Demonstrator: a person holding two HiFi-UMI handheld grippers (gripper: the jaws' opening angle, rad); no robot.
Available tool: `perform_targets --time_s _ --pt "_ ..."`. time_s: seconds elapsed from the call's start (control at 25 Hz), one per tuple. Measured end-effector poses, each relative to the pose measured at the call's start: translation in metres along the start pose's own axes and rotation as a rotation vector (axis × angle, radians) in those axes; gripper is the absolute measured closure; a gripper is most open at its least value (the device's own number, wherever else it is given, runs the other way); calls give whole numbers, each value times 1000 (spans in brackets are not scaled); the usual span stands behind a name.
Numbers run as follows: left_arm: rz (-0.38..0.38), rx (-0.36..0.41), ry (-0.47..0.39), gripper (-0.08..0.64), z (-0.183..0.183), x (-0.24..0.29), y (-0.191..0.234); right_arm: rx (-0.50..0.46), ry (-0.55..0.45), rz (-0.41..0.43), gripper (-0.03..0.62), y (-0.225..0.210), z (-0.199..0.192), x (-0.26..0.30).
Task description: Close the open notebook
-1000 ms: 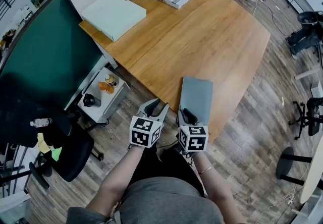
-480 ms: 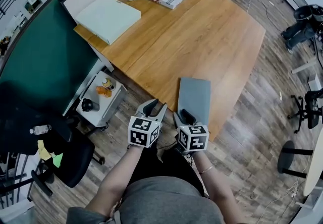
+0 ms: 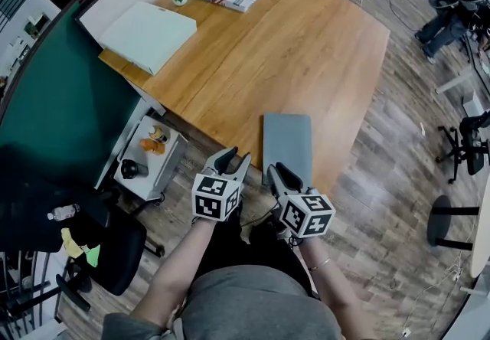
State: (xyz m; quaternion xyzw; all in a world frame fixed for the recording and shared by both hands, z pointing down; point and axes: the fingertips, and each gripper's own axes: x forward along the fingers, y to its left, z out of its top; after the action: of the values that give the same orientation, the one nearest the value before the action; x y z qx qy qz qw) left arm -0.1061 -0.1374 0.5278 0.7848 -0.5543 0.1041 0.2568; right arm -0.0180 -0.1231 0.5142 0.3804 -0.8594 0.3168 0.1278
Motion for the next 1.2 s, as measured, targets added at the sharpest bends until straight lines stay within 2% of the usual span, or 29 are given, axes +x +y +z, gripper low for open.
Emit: perform_targets --time_s 0.24,0.72,1.2 --pt "-24 20 7 413 2 4 -7 35 -117 -53 583 -12 25 -29" --pt "-65 71 3 413 13 11 -32 48 -256 -136 588 -42 53 -75" --pt "-101 122 -12 434 23 20 -56 55 -317 -248 588 -82 57 -113"
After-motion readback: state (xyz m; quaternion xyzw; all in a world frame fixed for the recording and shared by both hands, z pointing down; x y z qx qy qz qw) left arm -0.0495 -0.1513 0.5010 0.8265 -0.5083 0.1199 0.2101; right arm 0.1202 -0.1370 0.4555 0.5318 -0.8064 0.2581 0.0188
